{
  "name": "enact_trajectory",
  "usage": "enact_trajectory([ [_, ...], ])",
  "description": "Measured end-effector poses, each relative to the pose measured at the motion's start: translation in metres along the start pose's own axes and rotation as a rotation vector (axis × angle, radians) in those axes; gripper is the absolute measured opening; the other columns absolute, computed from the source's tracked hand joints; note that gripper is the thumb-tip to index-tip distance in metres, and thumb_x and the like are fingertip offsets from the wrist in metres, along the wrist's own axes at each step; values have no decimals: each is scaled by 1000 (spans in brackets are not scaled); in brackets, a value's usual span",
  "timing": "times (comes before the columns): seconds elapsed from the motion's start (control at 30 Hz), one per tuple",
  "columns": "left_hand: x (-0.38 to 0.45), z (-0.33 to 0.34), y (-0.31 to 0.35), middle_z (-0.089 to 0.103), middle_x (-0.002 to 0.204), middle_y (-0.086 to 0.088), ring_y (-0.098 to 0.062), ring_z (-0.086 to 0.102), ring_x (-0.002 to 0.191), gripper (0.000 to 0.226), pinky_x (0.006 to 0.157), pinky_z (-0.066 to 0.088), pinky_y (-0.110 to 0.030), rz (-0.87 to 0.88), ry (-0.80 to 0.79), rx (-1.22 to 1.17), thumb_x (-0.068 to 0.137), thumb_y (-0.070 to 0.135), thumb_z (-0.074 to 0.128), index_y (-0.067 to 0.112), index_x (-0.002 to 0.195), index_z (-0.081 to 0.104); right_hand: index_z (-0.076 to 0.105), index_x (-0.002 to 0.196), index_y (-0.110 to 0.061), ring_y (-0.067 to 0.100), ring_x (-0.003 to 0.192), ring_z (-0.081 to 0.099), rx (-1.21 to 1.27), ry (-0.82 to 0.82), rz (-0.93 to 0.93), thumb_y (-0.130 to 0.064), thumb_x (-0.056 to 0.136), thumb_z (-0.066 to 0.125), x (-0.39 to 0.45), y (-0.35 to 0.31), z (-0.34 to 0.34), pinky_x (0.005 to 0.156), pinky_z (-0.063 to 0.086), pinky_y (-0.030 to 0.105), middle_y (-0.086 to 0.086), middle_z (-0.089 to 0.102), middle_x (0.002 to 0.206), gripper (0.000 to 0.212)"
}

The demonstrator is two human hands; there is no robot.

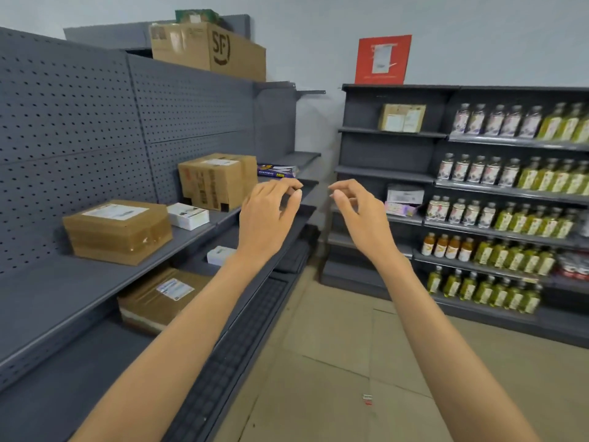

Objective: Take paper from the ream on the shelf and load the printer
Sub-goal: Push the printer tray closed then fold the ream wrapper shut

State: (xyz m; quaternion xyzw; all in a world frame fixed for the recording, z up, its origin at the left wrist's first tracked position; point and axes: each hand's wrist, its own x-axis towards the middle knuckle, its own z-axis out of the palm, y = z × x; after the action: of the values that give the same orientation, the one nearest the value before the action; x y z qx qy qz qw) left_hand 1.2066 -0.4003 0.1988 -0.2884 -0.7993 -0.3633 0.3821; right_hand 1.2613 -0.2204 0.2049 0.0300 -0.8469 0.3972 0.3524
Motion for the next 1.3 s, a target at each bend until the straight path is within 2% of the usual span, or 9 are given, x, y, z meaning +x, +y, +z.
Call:
enact_trajectory([
  [0.27,37,63,-21,68,111,7,-12,57,108,28,92,47,-37,14,-44,-93,102,33,43,25,117,65,59,112,-34,6,96,62,-72,38,47,-38,100,44,36,42,2,85,55,43,-11,68,102,19],
  [0.53,100,117,-91,67,116,8,-12,56,113,28,93,47,-38,62,-85,-131,103,32,42,26,119,64,61,113,-28,6,98,62,-108,69,34,-33,101,46,117,78,48,86,54,33,-9,69,105,20],
  [0.77,161,161,-157,68,112,7,-12,57,111,25,91,49,-34,88,-92,-165,101,26,47,25,117,65,62,114,-26,7,93,64,-121,106,54,-33,101,47,188,103,95,76,55,29,-5,70,102,21],
  [0.9,178,190,-185,68,112,7,-12,56,111,25,91,47,-33,90,-121,-181,100,24,47,25,117,65,62,115,-23,6,94,63,-155,98,64,-30,102,47,212,129,114,74,48,19,-6,70,102,22],
  [1.03,197,225,-210,67,114,8,-11,56,112,26,94,49,-37,96,-149,-199,99,23,48,26,118,65,63,114,-25,7,97,63,-180,93,79,-31,101,47,239,159,126,83,54,30,-8,69,103,22],
  [1.13,213,256,-222,67,114,7,-12,56,112,26,94,49,-38,95,-151,-212,99,21,49,25,119,65,63,114,-27,6,97,62,-188,102,93,-32,101,47,261,184,131,85,55,33,-10,68,104,21],
  [1.3,235,319,-234,67,115,8,-12,55,114,25,92,43,-30,94,-177,-195,99,21,49,26,118,65,61,110,-36,4,98,61,-207,78,153,-39,100,45,294,244,136,85,56,39,-15,67,104,19],
])
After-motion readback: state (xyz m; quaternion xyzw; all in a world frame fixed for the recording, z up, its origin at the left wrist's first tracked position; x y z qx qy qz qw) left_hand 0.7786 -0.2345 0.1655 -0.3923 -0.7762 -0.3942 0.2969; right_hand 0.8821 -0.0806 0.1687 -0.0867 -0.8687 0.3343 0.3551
